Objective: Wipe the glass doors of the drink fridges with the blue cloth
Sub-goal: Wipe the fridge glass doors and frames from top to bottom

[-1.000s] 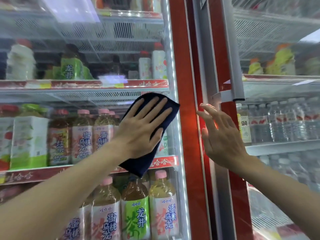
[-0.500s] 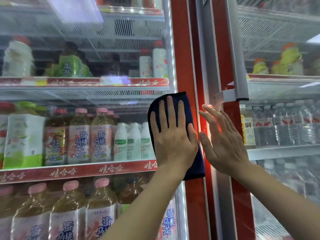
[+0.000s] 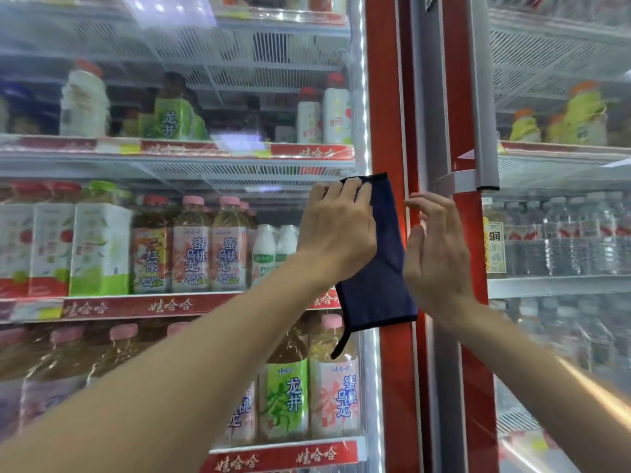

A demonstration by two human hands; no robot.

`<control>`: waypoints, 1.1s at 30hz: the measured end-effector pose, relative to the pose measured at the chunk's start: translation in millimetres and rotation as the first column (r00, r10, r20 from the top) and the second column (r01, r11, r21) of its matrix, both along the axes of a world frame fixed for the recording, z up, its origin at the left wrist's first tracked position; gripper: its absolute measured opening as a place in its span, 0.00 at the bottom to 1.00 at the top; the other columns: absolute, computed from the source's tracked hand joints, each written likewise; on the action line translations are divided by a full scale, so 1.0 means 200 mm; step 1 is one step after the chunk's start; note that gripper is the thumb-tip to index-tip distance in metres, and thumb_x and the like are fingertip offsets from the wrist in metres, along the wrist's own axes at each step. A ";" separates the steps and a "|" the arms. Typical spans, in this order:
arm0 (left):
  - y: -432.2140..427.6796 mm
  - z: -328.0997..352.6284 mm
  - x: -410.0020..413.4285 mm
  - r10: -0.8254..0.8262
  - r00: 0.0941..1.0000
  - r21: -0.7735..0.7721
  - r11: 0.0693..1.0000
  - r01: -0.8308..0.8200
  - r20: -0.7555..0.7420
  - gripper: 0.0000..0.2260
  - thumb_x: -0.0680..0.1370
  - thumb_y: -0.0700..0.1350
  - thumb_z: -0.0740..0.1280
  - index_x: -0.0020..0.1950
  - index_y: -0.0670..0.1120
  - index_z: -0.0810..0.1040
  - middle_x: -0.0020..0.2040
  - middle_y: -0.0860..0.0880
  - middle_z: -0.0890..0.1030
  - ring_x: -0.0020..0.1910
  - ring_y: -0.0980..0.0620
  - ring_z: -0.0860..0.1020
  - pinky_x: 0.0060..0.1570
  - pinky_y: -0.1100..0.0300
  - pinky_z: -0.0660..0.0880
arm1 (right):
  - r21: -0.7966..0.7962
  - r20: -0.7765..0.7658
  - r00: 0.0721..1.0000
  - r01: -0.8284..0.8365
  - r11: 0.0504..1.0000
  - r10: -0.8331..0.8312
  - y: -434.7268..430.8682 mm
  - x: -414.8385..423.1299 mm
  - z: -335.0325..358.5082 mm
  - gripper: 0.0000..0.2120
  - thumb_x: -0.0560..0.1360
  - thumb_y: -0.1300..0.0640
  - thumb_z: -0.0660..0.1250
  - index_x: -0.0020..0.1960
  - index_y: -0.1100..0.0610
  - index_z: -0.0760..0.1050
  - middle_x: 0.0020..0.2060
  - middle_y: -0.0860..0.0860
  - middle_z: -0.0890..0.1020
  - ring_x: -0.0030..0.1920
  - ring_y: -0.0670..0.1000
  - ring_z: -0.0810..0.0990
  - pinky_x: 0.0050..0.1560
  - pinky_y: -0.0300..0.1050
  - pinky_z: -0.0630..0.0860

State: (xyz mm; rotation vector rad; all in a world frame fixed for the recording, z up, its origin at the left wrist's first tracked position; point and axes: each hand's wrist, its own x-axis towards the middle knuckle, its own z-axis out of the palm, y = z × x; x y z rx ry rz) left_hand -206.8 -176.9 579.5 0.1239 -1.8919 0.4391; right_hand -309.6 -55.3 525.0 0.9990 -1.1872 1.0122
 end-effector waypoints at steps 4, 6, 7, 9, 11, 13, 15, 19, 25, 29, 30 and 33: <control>-0.03 0.09 0.09 -0.170 0.980 0.104 0.982 0.159 0.102 0.27 0.75 0.38 0.61 0.75 0.45 0.70 0.66 0.46 0.79 0.64 0.44 0.75 0.69 0.53 0.61 | -0.205 0.183 0.950 -0.215 0.955 0.253 -0.23 0.14 0.06 0.13 0.79 0.64 0.57 0.61 0.62 0.74 0.54 0.52 0.75 0.52 0.44 0.74 0.56 0.35 0.73; -0.08 0.08 0.14 -0.333 0.932 0.183 0.934 0.306 0.140 0.27 0.74 0.39 0.60 0.75 0.45 0.70 0.66 0.46 0.78 0.64 0.45 0.75 0.67 0.55 0.65 | -0.208 0.208 0.959 -0.149 0.967 0.193 -0.32 0.15 0.06 0.14 0.80 0.64 0.59 0.64 0.63 0.75 0.61 0.55 0.76 0.61 0.50 0.74 0.64 0.45 0.74; -0.11 0.06 0.17 -0.411 0.902 0.212 0.901 0.379 0.131 0.27 0.74 0.40 0.59 0.74 0.45 0.71 0.66 0.46 0.78 0.64 0.46 0.75 0.67 0.56 0.67 | -0.160 0.205 0.975 -0.051 0.986 0.083 -0.36 0.14 0.04 0.15 0.81 0.63 0.61 0.66 0.63 0.75 0.65 0.58 0.76 0.66 0.54 0.73 0.69 0.49 0.72; -0.21 -0.02 0.22 -0.448 0.894 0.158 0.884 0.440 0.018 0.22 0.74 0.38 0.61 0.68 0.43 0.76 0.63 0.46 0.79 0.63 0.49 0.75 0.70 0.63 0.64 | -0.045 0.157 0.977 0.155 0.987 -0.146 -0.42 0.11 -0.01 0.21 0.81 0.57 0.63 0.72 0.62 0.71 0.73 0.60 0.71 0.73 0.60 0.69 0.74 0.55 0.66; -0.37 -0.13 0.27 -0.364 0.914 0.047 0.925 0.377 -0.179 0.16 0.73 0.36 0.63 0.60 0.42 0.80 0.58 0.46 0.80 0.60 0.50 0.75 0.67 0.70 0.58 | 0.038 0.085 0.962 0.257 0.966 -0.259 -0.43 0.06 -0.03 0.27 0.82 0.51 0.61 0.78 0.62 0.66 0.78 0.60 0.65 0.78 0.61 0.63 0.78 0.55 0.59; -0.56 -0.24 0.33 -0.234 0.923 0.018 0.968 0.251 -0.306 0.14 0.74 0.38 0.64 0.58 0.43 0.81 0.59 0.46 0.80 0.61 0.47 0.75 0.67 0.62 0.61 | 0.119 -0.003 0.948 0.316 0.941 -0.318 -0.40 0.01 0.01 0.29 0.83 0.49 0.56 0.81 0.61 0.60 0.81 0.59 0.60 0.81 0.59 0.58 0.82 0.52 0.51; -0.73 -0.31 0.39 -0.127 0.937 -0.018 0.992 0.128 -0.325 0.16 0.76 0.40 0.62 0.62 0.43 0.80 0.63 0.45 0.79 0.64 0.45 0.74 0.67 0.52 0.64 | 0.198 -0.100 0.929 0.369 0.908 -0.356 -0.35 -0.04 0.08 0.30 0.84 0.47 0.53 0.83 0.59 0.56 0.83 0.58 0.57 0.83 0.57 0.53 0.83 0.49 0.45; -0.87 -0.34 0.44 -0.053 0.968 -0.134 0.991 0.020 -0.246 0.20 0.76 0.40 0.63 0.68 0.43 0.77 0.68 0.44 0.75 0.68 0.44 0.70 0.67 0.45 0.64 | 0.256 -0.165 0.888 0.459 0.850 -0.430 -0.31 -0.06 0.16 0.32 0.85 0.42 0.50 0.84 0.58 0.52 0.83 0.57 0.53 0.84 0.57 0.50 0.83 0.50 0.42; -0.90 -0.35 0.41 -0.051 0.958 -0.155 0.988 0.007 -0.283 0.19 0.77 0.42 0.62 0.69 0.44 0.76 0.69 0.45 0.74 0.68 0.45 0.69 0.69 0.47 0.62 | 0.173 -0.073 0.905 0.425 0.889 -0.418 -0.44 0.02 -0.08 0.30 0.86 0.47 0.46 0.84 0.60 0.52 0.84 0.58 0.52 0.84 0.56 0.49 0.83 0.55 0.45; -0.88 -0.35 0.44 -0.145 0.952 -0.141 0.984 0.110 -0.271 0.18 0.78 0.42 0.61 0.67 0.43 0.76 0.68 0.45 0.75 0.67 0.46 0.70 0.68 0.47 0.65 | 0.354 -0.341 0.864 0.482 0.801 -0.369 -0.47 0.08 -0.33 0.29 0.87 0.46 0.48 0.83 0.59 0.55 0.83 0.57 0.54 0.84 0.57 0.51 0.82 0.59 0.53; -0.88 -0.35 0.45 -0.193 0.943 -0.126 0.978 0.164 -0.270 0.17 0.78 0.41 0.61 0.67 0.43 0.77 0.67 0.45 0.75 0.67 0.46 0.71 0.68 0.50 0.65 | 0.414 -0.440 0.831 0.523 0.745 -0.340 -0.44 0.07 -0.34 0.29 0.87 0.46 0.48 0.84 0.58 0.54 0.83 0.56 0.54 0.84 0.57 0.51 0.82 0.58 0.53; -0.95 -0.34 0.52 -0.214 0.938 -0.142 0.973 0.181 -0.271 0.15 0.81 0.41 0.57 0.64 0.42 0.77 0.66 0.45 0.74 0.67 0.45 0.71 0.70 0.59 0.60 | 0.461 -0.573 0.764 0.599 0.655 -0.296 -0.38 0.03 -0.14 0.28 0.86 0.47 0.50 0.84 0.56 0.54 0.83 0.55 0.55 0.84 0.56 0.52 0.82 0.58 0.55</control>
